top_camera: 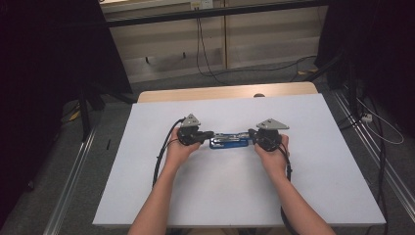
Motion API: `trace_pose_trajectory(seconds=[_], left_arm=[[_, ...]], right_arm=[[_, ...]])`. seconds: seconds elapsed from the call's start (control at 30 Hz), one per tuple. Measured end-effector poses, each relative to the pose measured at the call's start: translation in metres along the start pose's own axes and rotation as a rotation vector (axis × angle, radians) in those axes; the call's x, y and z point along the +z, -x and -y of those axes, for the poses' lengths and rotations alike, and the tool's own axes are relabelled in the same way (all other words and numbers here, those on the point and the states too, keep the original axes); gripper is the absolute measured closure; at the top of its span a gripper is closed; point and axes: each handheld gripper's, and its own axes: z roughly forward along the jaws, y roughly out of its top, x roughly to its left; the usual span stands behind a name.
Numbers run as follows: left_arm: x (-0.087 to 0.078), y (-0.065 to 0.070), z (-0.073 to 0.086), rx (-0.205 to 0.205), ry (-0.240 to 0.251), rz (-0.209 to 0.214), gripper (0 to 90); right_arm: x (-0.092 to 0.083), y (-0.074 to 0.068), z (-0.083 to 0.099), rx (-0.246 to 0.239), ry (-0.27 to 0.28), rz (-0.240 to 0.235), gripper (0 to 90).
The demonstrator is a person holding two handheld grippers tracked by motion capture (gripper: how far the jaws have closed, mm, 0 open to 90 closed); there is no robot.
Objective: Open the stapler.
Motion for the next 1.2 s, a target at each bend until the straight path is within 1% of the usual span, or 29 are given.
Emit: trace_pose_trajectory(seconds=[0.03,0.07,0.13,0.17,0.23,0.27,0.3,0.33,0.37,0.4,0.47,0.53,0.63,0.67,0.73,0.77,0.83,0.93,0.97,1.03,1.13,1.2], left_arm=[[-0.001,0.000,-0.001,0.022,-0.005,-0.004,86.0],[-0.002,0.000,-0.001,0.025,0.007,-0.001,85.0],[-0.005,0.000,-0.002,0.001,0.035,0.015,82.8],[-0.007,0.000,-0.004,-0.005,0.048,0.016,80.1],[-0.011,0.000,-0.006,-0.036,0.074,0.024,73.1],[-0.013,-0.001,-0.007,-0.046,0.081,0.024,70.7],[-0.014,-0.001,-0.007,-0.061,0.084,0.024,66.4],[-0.016,-0.001,-0.007,-0.070,0.080,0.025,61.6],[-0.017,-0.001,-0.007,-0.077,0.074,0.029,58.6],[-0.018,-0.001,-0.007,-0.079,0.062,0.022,55.4],[-0.019,-0.001,-0.007,-0.088,0.039,0.011,47.2],[-0.021,0.000,-0.006,-0.095,0.024,0.000,41.6],[-0.023,0.000,-0.005,-0.114,-0.013,-0.021,31.7],[-0.024,0.001,-0.005,-0.115,-0.021,-0.023,31.1],[-0.028,0.002,-0.003,-0.128,-0.025,-0.027,26.8],[-0.029,0.002,-0.003,-0.135,-0.031,-0.030,21.7],[-0.033,0.004,-0.002,-0.133,-0.035,-0.028,19.2],[-0.039,0.006,0.001,-0.129,-0.027,-0.029,16.5],[-0.041,0.007,0.001,-0.129,-0.025,-0.031,15.8],[-0.045,0.008,0.003,-0.131,-0.022,-0.039,15.0],[-0.052,0.010,0.005,-0.140,-0.017,-0.050,13.8],[-0.056,0.011,0.007,-0.144,-0.015,-0.058,13.4]], right_arm=[[-0.002,0.001,-0.001,-0.009,0.004,0.000,85.5],[-0.004,0.001,-0.002,-0.017,0.009,-0.004,83.9],[-0.007,0.002,-0.004,-0.027,0.000,-0.009,78.9],[-0.009,0.003,-0.005,-0.025,-0.001,-0.006,75.1],[-0.012,0.006,-0.005,-0.021,-0.003,-0.006,71.6],[-0.014,0.007,-0.005,-0.024,-0.001,-0.003,68.5],[-0.016,0.009,-0.005,-0.024,0.000,0.003,63.6],[-0.017,0.011,-0.005,-0.018,-0.003,0.009,60.0],[-0.019,0.014,-0.005,-0.014,-0.003,0.013,58.5],[-0.021,0.016,-0.006,-0.013,-0.002,0.019,56.2],[-0.026,0.021,-0.005,0.004,-0.003,0.036,48.2],[-0.029,0.025,-0.005,0.014,-0.003,0.043,44.6],[-0.033,0.031,-0.003,0.027,-0.022,0.047,36.7],[-0.034,0.032,-0.002,0.030,-0.026,0.046,35.6],[-0.037,0.034,-0.001,0.028,-0.036,0.048,32.2],[-0.039,0.035,-0.001,0.022,-0.036,0.054,29.6],[-0.043,0.038,0.000,0.024,-0.038,0.056,28.5],[-0.049,0.042,0.001,0.026,-0.034,0.067,26.4],[-0.051,0.043,0.001,0.023,-0.035,0.073,26.4],[-0.053,0.044,0.002,0.025,-0.044,0.070,26.1],[-0.055,0.041,0.005,0.000,-0.065,0.073,26.3],[-0.055,0.038,0.008,-0.007,-0.084,0.071,26.9]])
